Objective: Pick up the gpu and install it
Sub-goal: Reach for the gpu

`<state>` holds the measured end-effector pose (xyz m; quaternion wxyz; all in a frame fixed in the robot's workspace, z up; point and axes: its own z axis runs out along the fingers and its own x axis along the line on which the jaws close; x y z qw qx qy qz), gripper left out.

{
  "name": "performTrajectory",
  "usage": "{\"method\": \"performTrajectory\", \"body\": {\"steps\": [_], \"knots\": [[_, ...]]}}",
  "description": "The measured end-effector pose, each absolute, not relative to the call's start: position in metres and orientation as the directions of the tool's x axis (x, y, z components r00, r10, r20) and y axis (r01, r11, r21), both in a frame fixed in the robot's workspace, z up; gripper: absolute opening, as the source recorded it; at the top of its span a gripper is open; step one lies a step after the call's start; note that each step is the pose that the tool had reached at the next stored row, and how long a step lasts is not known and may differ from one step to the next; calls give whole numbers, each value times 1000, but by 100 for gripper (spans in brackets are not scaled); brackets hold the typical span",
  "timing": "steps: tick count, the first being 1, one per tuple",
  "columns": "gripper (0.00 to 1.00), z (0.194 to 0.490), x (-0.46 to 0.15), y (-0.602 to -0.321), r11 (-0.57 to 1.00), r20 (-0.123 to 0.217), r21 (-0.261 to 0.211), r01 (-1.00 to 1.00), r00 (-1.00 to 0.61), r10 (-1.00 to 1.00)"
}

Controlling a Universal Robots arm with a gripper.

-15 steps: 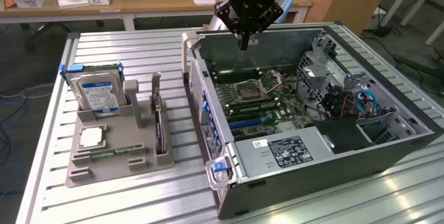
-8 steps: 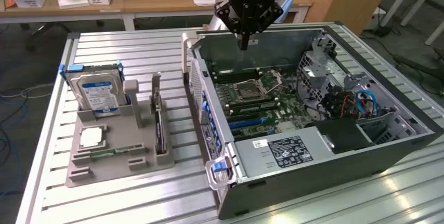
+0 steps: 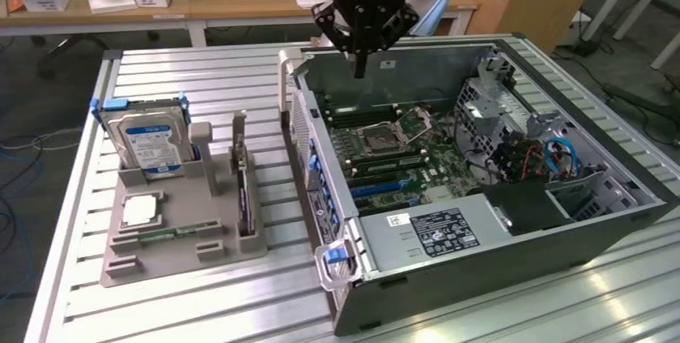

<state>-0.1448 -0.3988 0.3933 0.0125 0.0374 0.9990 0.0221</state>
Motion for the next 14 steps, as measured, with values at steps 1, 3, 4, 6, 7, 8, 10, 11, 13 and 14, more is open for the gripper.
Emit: {"method": "performTrajectory", "body": {"steps": [1,3,4,6,7,8,10,11,13,14], "knots": [[10,393,-149,-399,996,-23,45,74,-997,75],[10,393,-156,-399,996,-23,45,74,-997,75],[10,393,-160,-399,996,-23,45,74,-997,75],[10,393,-168,-399,996,-23,45,74,-997,75],[10,393,-171,-399,996,-23,45,74,-997,75],[10,393,-175,-399,996,-23,45,74,-997,75],[10,393,-182,-399,996,-23,45,74,-997,75],[10,393,-185,-399,996,-23,45,74,-997,75],[10,393,-192,-399,996,-23,45,74,-997,75],[10,393,-196,-399,996,-23,45,74,-997,75]]}}
